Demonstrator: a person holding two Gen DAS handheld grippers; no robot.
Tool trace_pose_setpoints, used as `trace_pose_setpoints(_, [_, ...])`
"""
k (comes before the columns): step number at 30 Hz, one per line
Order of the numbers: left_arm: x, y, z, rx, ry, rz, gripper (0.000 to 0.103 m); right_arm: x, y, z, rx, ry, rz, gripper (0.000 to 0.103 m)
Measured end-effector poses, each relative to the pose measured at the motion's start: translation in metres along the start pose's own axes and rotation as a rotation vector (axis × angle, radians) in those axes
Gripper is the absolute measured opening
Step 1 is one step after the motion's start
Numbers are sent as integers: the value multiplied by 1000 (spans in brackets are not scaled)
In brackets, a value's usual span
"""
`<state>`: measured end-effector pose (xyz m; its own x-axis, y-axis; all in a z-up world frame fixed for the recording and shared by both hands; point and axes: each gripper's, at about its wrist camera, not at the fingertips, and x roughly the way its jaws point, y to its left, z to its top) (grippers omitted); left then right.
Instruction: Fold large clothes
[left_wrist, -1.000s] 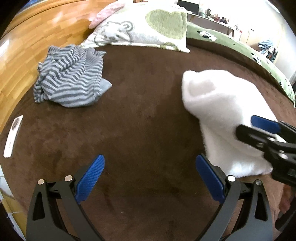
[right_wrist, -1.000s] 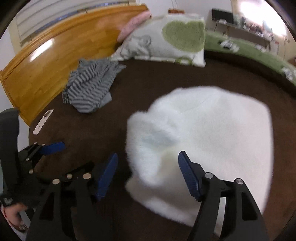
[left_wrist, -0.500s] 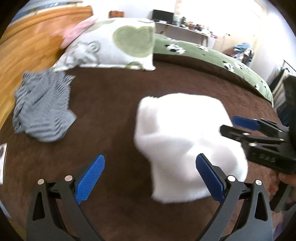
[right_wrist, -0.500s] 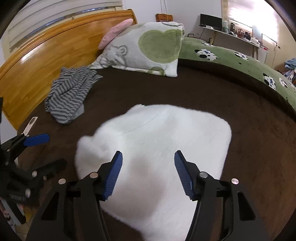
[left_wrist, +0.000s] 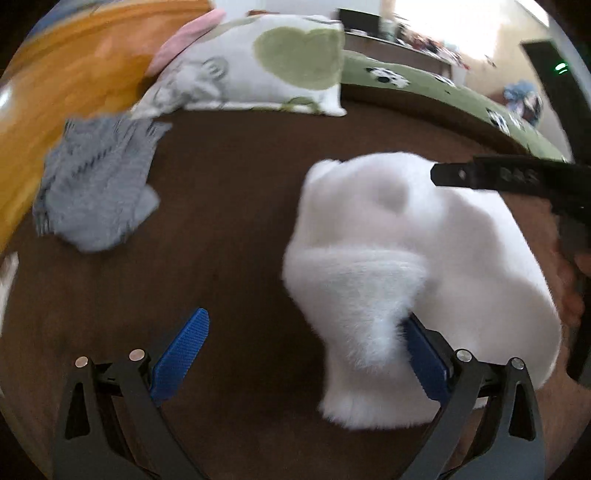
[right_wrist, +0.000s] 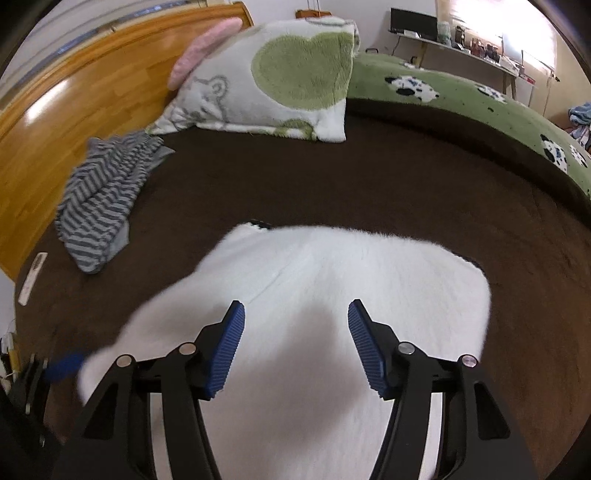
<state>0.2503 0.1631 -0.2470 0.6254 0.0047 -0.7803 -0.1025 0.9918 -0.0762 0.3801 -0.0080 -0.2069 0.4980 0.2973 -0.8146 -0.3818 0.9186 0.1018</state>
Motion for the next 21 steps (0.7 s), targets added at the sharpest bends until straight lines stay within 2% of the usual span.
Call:
trace_pose_setpoints(3, [3, 17, -13, -105, 2, -37, 97, 21, -2, 4, 31, 57, 9, 59])
trace_pose_setpoints(7, [8, 17, -21, -115, 0, -26, 97, 36, -2, 9, 32, 103, -11, 59])
trace_pose_setpoints(9, [10, 19, -25, -125, 3, -32, 97, 43, -2, 10, 37, 122, -32, 68])
trace_pose_setpoints(12, [15, 21, -31, -132, 11, -39, 97, 56, -9, 10, 81, 157, -32, 75])
trace_pose_setpoints(18, [23, 27, -41, -172, 22, -60, 97, 59, -10, 3, 104, 142, -31, 77])
trace_pose_setpoints(21, [26, 24, -42, -145, 16, -49, 97, 59, -9, 3, 100, 131, -36, 77])
